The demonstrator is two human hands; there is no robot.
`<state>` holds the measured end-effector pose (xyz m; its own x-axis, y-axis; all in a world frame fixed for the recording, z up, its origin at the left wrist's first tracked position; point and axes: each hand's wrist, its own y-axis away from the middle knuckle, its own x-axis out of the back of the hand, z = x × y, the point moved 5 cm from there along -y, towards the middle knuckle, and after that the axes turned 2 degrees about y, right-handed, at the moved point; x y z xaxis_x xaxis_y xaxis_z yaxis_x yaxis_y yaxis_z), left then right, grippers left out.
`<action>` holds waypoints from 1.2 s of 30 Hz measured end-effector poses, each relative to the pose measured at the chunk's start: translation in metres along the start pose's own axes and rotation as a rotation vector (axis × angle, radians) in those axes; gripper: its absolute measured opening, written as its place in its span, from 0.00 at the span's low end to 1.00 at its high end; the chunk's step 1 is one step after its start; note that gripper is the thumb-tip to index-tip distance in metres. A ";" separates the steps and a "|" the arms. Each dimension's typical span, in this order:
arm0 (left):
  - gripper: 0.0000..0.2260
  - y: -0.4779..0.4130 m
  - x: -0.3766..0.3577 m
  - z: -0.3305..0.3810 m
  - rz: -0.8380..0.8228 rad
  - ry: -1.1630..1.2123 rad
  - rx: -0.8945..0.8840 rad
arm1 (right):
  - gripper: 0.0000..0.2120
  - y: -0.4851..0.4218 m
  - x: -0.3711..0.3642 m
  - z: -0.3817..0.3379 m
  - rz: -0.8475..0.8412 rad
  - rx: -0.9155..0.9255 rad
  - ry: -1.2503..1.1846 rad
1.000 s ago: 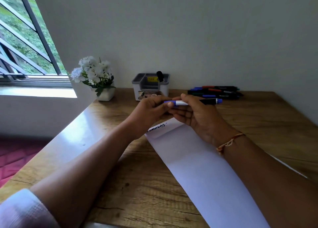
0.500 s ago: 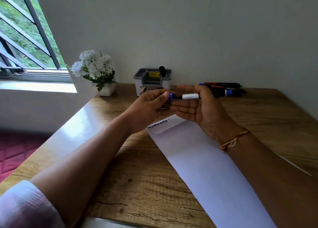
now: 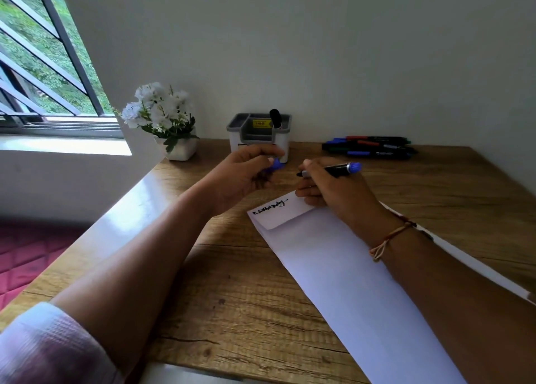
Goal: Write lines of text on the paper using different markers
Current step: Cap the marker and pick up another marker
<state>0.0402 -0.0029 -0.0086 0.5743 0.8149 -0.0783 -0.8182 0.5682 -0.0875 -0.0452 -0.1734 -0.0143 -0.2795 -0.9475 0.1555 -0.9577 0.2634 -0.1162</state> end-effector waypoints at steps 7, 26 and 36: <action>0.05 0.001 0.002 -0.001 -0.002 -0.694 -0.046 | 0.06 -0.002 -0.004 0.007 -0.042 0.017 0.129; 0.08 -0.002 -0.006 -0.007 -0.163 -0.953 -0.090 | 0.08 0.001 0.000 0.008 -0.056 0.054 0.361; 0.08 -0.002 -0.006 -0.008 -0.176 -0.921 -0.091 | 0.15 -0.003 -0.001 0.011 0.016 0.062 0.546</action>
<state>0.0382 -0.0098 -0.0156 0.4102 0.5098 0.7562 -0.6944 0.7121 -0.1034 -0.0411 -0.1756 -0.0244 -0.3048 -0.7071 0.6380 -0.9518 0.2503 -0.1774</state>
